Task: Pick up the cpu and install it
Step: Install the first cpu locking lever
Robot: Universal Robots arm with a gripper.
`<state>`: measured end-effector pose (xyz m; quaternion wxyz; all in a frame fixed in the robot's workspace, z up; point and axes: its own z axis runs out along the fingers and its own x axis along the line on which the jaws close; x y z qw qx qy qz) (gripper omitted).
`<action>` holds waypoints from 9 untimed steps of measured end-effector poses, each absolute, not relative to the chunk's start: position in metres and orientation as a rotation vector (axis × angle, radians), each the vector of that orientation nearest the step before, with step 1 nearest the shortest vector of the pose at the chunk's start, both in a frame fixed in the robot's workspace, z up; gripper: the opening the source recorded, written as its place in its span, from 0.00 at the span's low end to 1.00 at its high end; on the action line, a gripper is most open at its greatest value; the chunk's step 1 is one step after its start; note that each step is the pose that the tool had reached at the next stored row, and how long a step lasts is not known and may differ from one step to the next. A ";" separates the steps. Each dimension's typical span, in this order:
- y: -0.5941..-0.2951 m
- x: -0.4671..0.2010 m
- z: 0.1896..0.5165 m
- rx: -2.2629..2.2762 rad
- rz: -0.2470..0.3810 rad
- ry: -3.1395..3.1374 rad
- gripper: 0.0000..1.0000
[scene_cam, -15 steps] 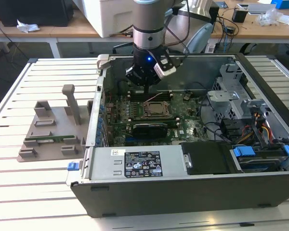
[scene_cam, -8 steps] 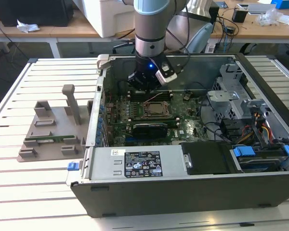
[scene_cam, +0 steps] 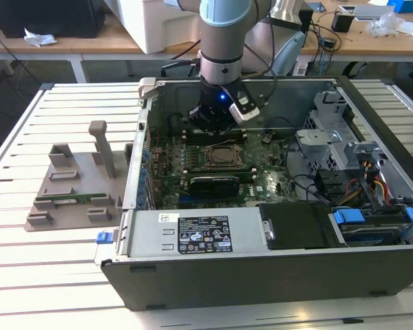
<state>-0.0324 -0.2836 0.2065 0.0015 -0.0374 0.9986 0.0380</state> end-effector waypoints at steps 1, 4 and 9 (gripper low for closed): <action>-0.284 -0.028 0.205 -0.118 0.119 3.135 0.11; -0.284 -0.020 0.203 -0.119 0.119 3.136 0.11; -0.284 -0.016 0.201 -0.121 0.120 3.136 0.11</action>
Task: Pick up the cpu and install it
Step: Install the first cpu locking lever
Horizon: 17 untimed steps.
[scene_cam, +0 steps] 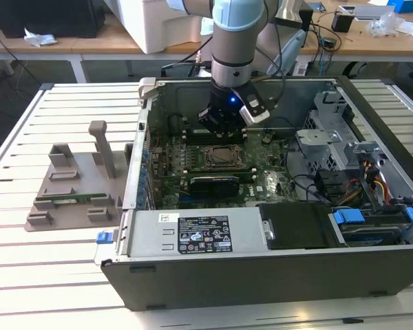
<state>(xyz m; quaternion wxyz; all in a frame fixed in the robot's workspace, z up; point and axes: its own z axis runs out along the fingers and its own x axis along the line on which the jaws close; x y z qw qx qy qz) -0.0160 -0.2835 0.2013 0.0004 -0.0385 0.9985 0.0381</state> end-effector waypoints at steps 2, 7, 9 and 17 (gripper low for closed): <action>-0.283 -0.015 0.200 -0.122 0.117 3.137 0.11; -0.278 -0.016 0.200 -0.144 0.114 3.139 0.11; -0.276 -0.015 0.201 -0.148 0.119 3.136 0.11; -0.286 -0.015 0.214 -0.148 0.040 3.140 0.11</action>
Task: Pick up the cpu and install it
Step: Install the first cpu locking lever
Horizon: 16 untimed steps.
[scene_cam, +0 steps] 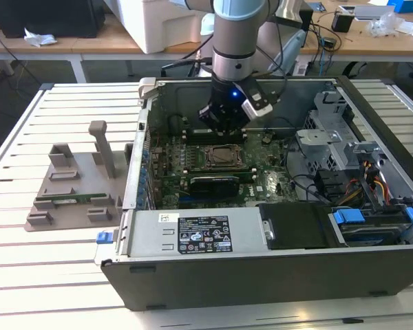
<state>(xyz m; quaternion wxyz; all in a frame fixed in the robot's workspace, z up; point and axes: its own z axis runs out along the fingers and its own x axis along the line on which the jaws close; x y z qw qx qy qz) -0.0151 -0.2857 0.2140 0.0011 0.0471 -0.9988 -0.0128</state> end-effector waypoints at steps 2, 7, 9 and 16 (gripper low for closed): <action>-0.295 -0.015 0.214 0.148 -0.017 -3.135 0.11; -0.316 -0.015 0.215 0.148 -0.012 -3.135 0.11; -0.317 -0.015 0.233 0.148 -0.013 -3.135 0.11; -0.317 -0.015 0.262 0.148 -0.013 -3.135 0.11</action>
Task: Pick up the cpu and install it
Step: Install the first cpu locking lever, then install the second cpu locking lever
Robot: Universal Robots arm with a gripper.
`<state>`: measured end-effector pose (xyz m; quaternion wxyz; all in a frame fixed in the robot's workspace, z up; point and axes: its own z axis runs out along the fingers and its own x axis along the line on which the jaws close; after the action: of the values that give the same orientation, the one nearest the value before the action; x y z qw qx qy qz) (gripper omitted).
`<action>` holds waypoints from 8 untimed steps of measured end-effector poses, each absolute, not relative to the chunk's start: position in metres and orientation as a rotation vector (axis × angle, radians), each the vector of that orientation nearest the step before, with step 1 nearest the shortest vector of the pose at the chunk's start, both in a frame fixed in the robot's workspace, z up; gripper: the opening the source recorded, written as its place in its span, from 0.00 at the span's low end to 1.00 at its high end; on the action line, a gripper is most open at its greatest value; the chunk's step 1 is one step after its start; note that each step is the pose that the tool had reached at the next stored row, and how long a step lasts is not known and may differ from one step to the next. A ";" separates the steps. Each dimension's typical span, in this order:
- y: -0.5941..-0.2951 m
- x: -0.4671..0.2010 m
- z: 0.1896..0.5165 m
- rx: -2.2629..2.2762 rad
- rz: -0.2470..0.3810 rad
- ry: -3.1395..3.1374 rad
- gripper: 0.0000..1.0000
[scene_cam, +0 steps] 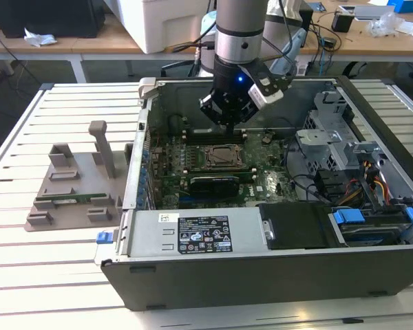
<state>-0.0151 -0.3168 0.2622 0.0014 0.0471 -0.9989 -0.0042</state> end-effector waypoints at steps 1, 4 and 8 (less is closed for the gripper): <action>-0.317 -0.015 0.262 0.148 -0.013 -3.135 0.11; -0.317 -0.015 0.262 0.148 -0.013 -3.135 0.11; -0.337 -0.015 0.262 0.148 -0.013 -3.135 0.11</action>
<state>-0.0151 -0.3368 0.2620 0.0015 0.0471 -0.9989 -0.0042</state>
